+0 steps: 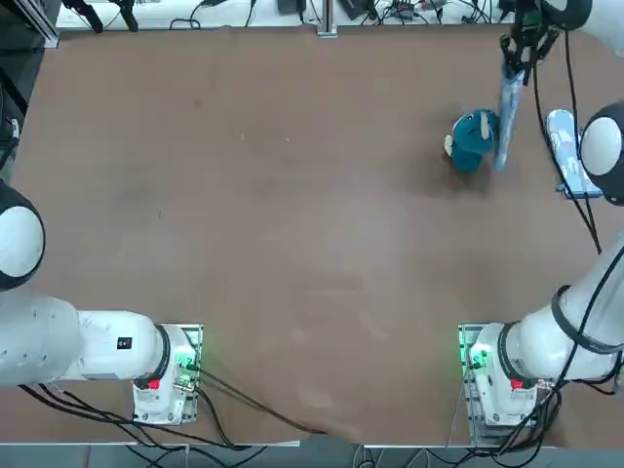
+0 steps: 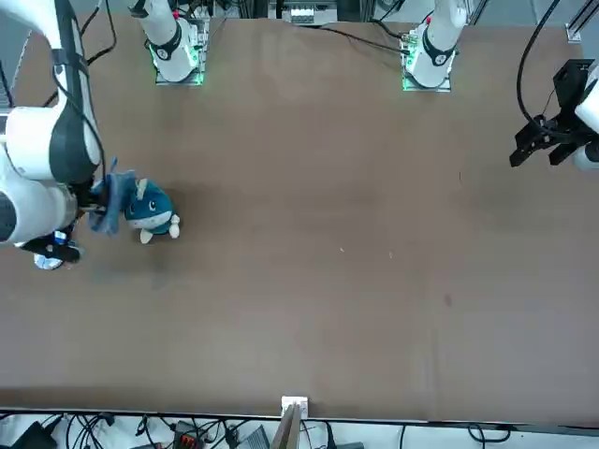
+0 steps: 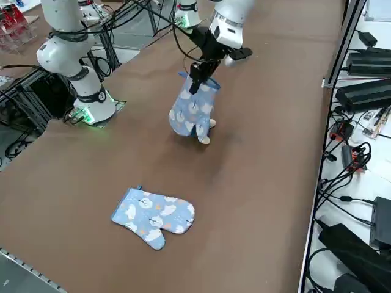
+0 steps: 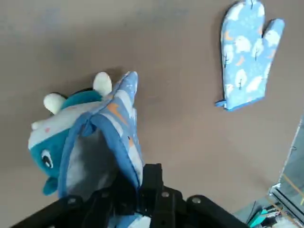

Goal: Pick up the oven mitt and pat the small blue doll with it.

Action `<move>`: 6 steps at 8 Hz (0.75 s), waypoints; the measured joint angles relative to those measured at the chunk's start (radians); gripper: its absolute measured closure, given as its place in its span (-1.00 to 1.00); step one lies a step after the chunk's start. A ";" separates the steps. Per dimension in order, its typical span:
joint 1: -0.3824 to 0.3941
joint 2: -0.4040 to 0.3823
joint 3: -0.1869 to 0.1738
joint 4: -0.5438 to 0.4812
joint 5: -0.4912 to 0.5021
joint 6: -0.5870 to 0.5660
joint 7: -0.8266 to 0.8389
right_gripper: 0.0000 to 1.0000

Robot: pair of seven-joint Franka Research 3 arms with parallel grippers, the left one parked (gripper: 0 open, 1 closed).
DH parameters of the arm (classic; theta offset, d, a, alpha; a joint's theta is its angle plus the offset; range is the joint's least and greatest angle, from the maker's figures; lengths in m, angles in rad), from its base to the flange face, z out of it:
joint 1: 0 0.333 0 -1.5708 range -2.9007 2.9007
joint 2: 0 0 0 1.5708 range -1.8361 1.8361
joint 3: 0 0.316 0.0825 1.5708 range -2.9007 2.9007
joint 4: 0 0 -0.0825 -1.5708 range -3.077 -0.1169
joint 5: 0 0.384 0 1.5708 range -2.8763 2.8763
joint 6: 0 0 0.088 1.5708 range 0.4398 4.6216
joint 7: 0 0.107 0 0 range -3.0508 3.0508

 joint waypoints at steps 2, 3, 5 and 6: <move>-0.006 0.000 -0.005 0.006 0.011 0.091 0.021 0.91; -0.011 0.000 -0.010 0.010 0.013 0.129 0.030 0.91; -0.040 0.000 -0.027 0.020 -0.012 0.150 -0.008 0.91; -0.069 0.000 -0.031 0.024 -0.077 0.150 -0.080 0.91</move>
